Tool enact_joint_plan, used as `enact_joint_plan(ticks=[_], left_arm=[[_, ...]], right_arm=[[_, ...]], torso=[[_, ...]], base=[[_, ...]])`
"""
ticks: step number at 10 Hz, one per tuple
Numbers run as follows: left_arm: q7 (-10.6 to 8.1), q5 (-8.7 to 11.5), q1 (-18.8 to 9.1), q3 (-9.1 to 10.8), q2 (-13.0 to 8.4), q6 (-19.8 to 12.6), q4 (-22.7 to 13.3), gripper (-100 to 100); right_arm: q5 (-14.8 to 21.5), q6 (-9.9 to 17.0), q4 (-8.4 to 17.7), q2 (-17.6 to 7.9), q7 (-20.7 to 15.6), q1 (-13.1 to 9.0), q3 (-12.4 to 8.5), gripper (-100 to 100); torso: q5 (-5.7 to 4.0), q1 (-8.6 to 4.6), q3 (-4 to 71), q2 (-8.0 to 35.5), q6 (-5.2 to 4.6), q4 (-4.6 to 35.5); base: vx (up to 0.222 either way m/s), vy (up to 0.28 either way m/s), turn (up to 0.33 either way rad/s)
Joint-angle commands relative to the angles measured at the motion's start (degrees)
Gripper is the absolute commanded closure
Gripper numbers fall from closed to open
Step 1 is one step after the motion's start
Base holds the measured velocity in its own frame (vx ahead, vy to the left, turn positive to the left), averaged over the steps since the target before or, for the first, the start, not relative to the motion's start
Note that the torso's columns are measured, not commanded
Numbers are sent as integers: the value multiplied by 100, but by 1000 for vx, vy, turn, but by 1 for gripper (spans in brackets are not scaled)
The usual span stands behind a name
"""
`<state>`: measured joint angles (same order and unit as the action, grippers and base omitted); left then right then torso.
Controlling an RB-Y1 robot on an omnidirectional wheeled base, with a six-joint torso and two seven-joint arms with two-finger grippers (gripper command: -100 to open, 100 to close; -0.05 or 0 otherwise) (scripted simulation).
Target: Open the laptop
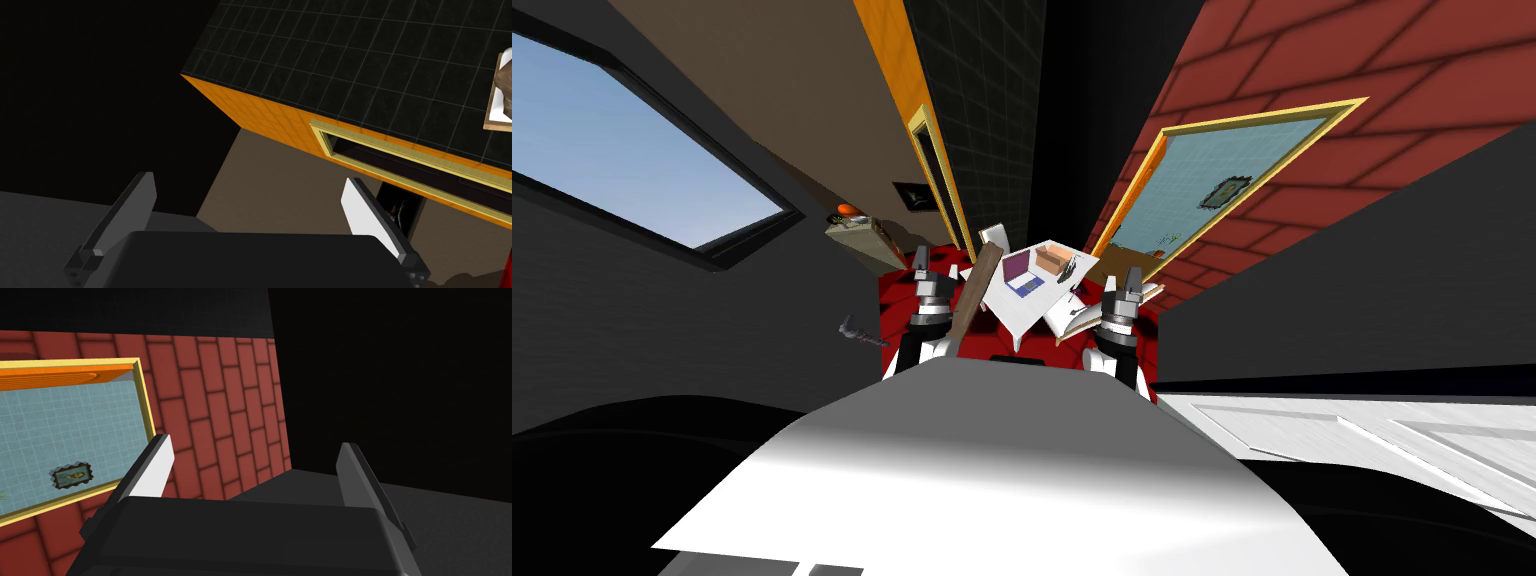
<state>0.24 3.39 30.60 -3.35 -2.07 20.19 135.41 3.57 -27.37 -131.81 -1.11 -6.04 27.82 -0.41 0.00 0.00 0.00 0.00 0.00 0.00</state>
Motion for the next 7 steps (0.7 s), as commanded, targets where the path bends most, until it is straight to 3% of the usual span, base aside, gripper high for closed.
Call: enact_joint_plan(ticks=[1,7], left_arm=[[0,0,0,0,0,0,0,0],[0,0,0,0,0,1,1,0]], right_arm=[[0,0,0,0,0,0,0,0],[0,0,-2,0,0,0,0,0]], torso=[[0,0,467,232,0,235],[0,0,5381,2693,0,2691]], base=[[0,0,0],[0,0,0]])
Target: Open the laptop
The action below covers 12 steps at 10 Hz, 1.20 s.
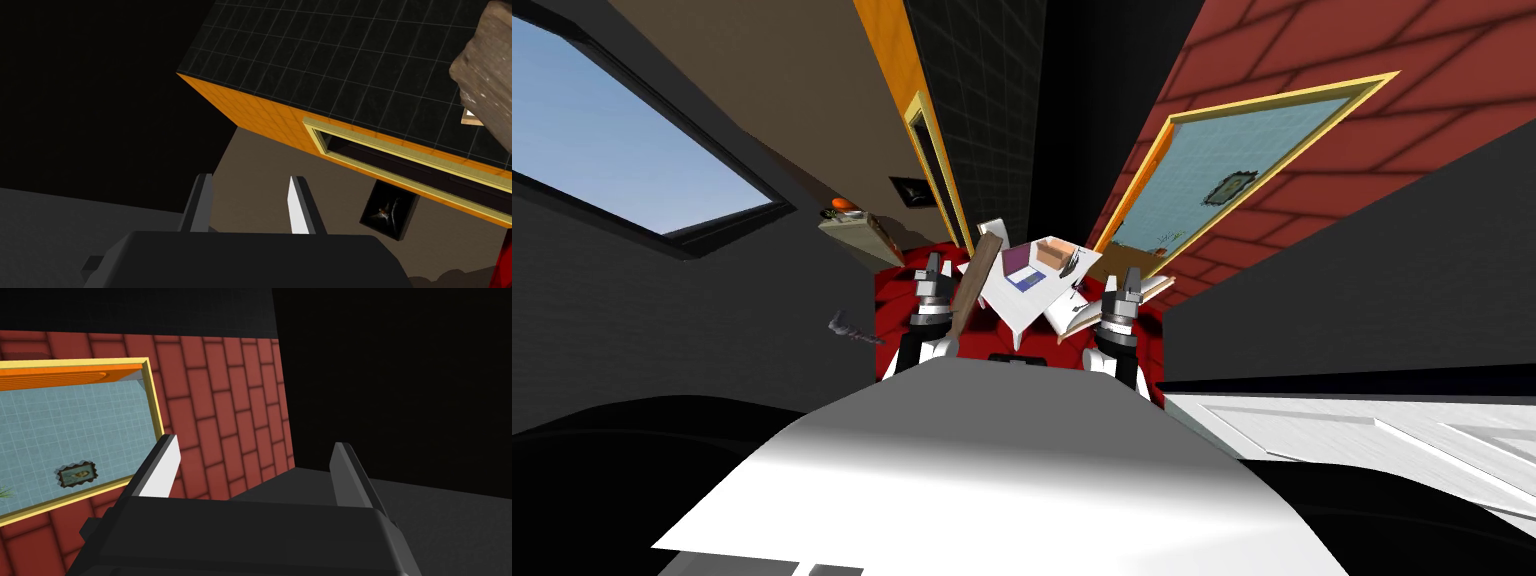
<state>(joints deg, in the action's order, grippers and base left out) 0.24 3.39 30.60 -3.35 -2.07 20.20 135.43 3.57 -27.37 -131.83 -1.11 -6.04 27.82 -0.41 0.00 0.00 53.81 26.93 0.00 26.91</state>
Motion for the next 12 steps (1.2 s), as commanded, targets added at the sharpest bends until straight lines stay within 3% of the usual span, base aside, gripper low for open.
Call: enact_joint_plan(ticks=[1,2,3,5,10,11,12], left_arm=[[0,0,0,0,0,0,0,0],[0,0,0,0,0,0,0,0],[-38,8,-158,47,-190,-72,-161,-100],[-89,21,-384,116,-335,-178,-396,-100],[-278,77,-1255,402,-529,-597,-1264,-100],[-278,77,-1255,402,-529,-597,-1312,-100],[-323,92,-1467,474,-547,-700,-1516,-100]], right_arm=[[0,0,0,0,0,0,0,0],[0,0,0,0,0,0,0,0],[0,0,0,0,0,0,0,0],[0,1,3,0,0,0,0,0],[0,1,3,-1,0,0,0,0],[0,1,3,-1,0,0,0,0],[0,1,3,0,0,0,0,0]], torso=[[0,0,846,423,0,423],[0,0,1691,846,0,846],[0,0,2538,1269,0,1269],[4,12,3041,1521,-1,1515],[0,0,3074,1539,0,1538],[0,2,3071,1544,1,1539],[-2,-8,3074,1537,3,1538]], base=[[0,0,0],[0,0,0],[-2,22,-62],[-31,54,-114],[-63,78,-148],[-73,53,-56],[-55,44,-103]])
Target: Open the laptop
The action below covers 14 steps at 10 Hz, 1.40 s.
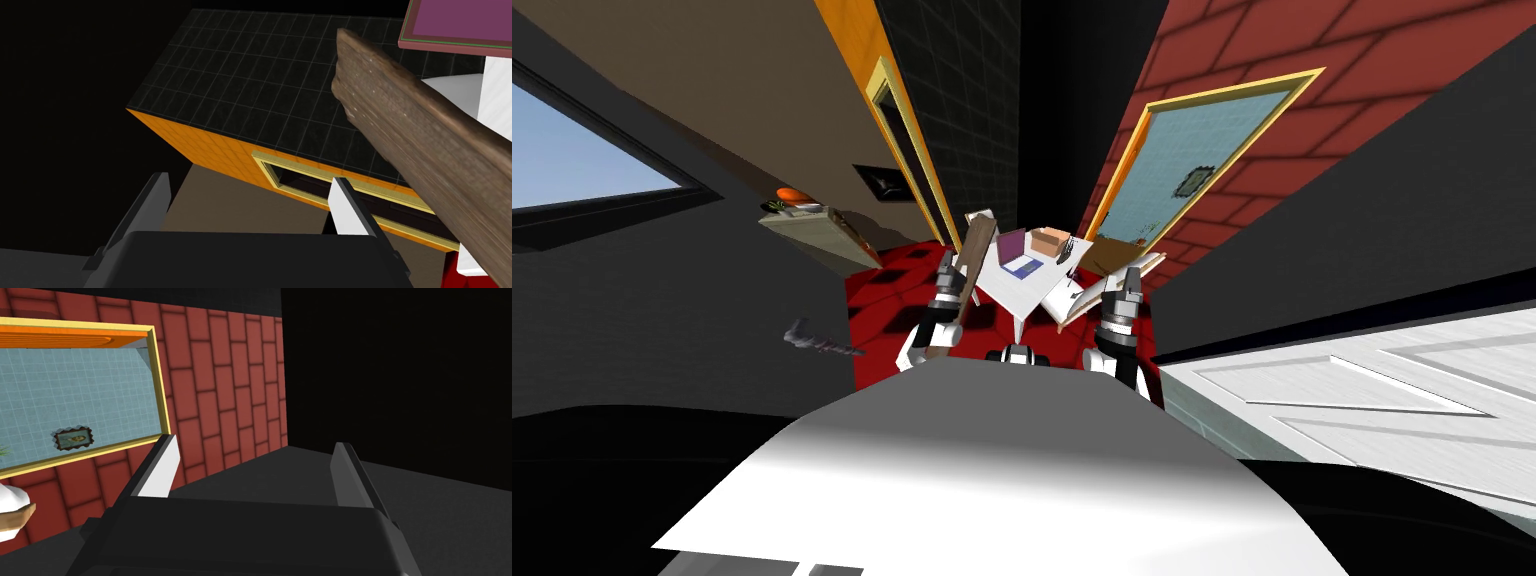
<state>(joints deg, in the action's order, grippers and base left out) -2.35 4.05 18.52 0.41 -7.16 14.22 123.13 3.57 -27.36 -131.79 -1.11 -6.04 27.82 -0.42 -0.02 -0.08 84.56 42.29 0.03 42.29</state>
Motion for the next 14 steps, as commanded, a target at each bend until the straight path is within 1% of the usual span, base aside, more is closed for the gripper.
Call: enact_joint_plan(ticks=[1,2,3,4,5,7,8,9,10,11,12,13,14], left_arm=[[-64,26,-259,98,-39,-102,-306,-100],[-113,41,-479,174,-55,-209,-537,-100],[-164,56,-625,252,-70,-320,-678,-100],[-164,56,-707,252,-70,-320,-776,-100],[-218,70,-941,332,-84,-432,-1016,-100],[-338,98,-1316,493,-113,-659,-1422,-100],[-338,98,-1423,493,-113,-659,-1518,-100],[-403,109,-1624,573,-126,-772,-1710,-100],[-403,109,-1667,573,-126,-772,-1771,-100],[-472,119,-1888,650,-136,-883,-1969,-100],[-472,119,-1913,650,-136,-883,-2026,-100],[-546,127,-2155,725,-143,-992,-2269,-100],[-624,132,-2334,797,-147,-1099,-2471,-100]], right_arm=[[0,0,0,0,0,0,0,0],[0,0,0,0,0,0,0,0],[0,0,0,0,0,0,0,0],[0,0,0,0,0,-1,0,0],[0,0,0,0,0,0,0,0],[0,0,0,0,0,-1,0,0],[0,0,0,-1,0,-1,0,0],[0,0,0,0,0,1,-1,0],[0,0,0,0,0,0,0,0],[0,0,0,0,0,1,0,0],[0,0,0,0,0,1,0,0],[0,0,0,0,0,1,0,0],[0,0,0,0,0,1,0,0]], torso=[[-1,0,6,-8,-4,-2],[0,3,8,-12,-1,-4],[2,9,4,-5,-3,-2],[4,18,-2,5,-5,1],[4,13,-2,3,1,1],[3,12,-4,8,-4,1],[3,14,-5,9,-2,2],[1,6,4,-7,1,-2],[0,3,11,-17,-3,-5],[-1,-1,11,-16,-2,-5],[0,3,5,-6,-4,-3],[1,6,1,0,-1,0],[3,13,0,2,-4,0]], base=[[-37,39,-81],[-48,45,-113],[-76,72,-226],[-61,68,-86],[-63,62,-101],[-106,88,-242],[-71,69,-43],[-41,59,-100],[-29,42,-72],[-39,41,-122],[-37,38,-84],[-37,54,-113],[-55,81,-155]])
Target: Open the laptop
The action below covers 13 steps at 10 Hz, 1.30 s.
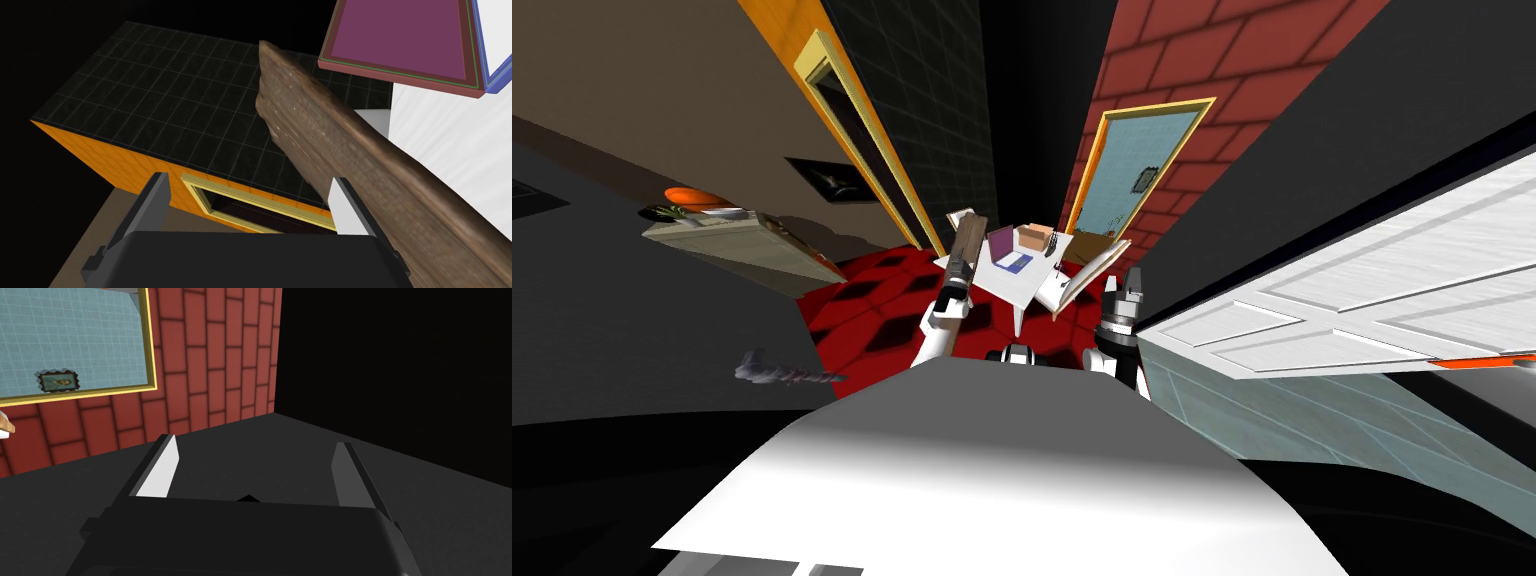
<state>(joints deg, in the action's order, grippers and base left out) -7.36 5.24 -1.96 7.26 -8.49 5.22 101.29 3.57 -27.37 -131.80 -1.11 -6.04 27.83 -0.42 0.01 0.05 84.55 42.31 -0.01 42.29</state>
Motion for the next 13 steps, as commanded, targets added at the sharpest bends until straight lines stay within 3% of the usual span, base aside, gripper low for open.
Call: enact_joint_plan(ticks=[1,5,8,10,11,12,13], left_arm=[[-124,13,-359,112,-14,-200,-358,-100],[-384,13,-1044,303,-6,-501,-1090,-100],[-480,8,-1333,357,4,-594,-1401,-100],[-680,-10,-1761,453,30,-769,-1829,-100],[-680,-10,-1803,453,30,-769,-1918,-100],[-784,-22,-2028,494,46,-851,-2112,-100],[-784,-22,-2032,494,46,-851,-2172,-100]], right_arm=[[0,0,0,0,0,0,0,0],[0,0,0,0,0,1,0,0],[0,0,0,0,0,1,0,0],[0,0,0,0,0,1,0,0],[0,0,0,0,0,1,-1,0],[0,0,0,0,0,2,-1,0],[0,0,0,0,0,2,-1,0]], torso=[[2,7,-2,4,1,1],[-2,-7,6,-9,4,-3],[-2,-5,5,-7,0,-2],[-1,-6,3,-5,0,-1],[1,3,3,-5,1,-2],[1,2,2,-2,4,-1],[-1,-6,5,-8,0,-2]], base=[[-42,68,-83],[-18,66,-104],[10,54,-69],[22,68,-87],[22,84,-50],[43,73,-63],[31,56,-38]])
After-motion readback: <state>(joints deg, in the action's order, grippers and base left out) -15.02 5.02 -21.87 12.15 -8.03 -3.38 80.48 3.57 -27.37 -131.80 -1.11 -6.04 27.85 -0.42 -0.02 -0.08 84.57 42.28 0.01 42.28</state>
